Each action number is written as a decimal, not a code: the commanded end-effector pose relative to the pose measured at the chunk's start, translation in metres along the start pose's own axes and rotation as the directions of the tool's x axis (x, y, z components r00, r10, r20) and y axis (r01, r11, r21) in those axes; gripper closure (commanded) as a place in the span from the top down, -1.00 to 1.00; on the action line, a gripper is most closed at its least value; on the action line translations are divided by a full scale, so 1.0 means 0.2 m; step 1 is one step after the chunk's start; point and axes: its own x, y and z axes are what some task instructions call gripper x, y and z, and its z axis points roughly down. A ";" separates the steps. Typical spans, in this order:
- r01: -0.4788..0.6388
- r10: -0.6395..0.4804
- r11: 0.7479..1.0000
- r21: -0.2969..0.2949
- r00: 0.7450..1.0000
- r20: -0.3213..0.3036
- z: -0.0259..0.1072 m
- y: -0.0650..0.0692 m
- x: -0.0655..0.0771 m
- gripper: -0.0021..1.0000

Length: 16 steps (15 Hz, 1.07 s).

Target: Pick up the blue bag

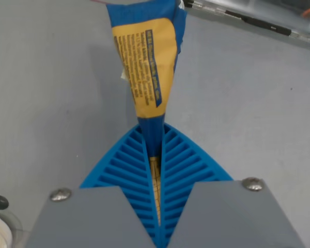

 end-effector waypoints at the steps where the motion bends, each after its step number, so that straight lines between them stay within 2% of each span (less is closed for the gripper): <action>1: 0.020 -0.021 0.999 0.027 1.000 0.018 -0.07 -0.01 -0.01 -1.00; 14: 0.020 -0.021 0.999 0.027 1.000 0.018 -0.18 0.00 -0.01 -1.00; 15: 0.020 -0.021 0.999 0.027 1.000 0.018 -0.19 0.00 -0.01 1.00; 16: 0.020 -0.021 0.999 0.027 1.000 0.018 -0.19 0.00 -0.01 1.00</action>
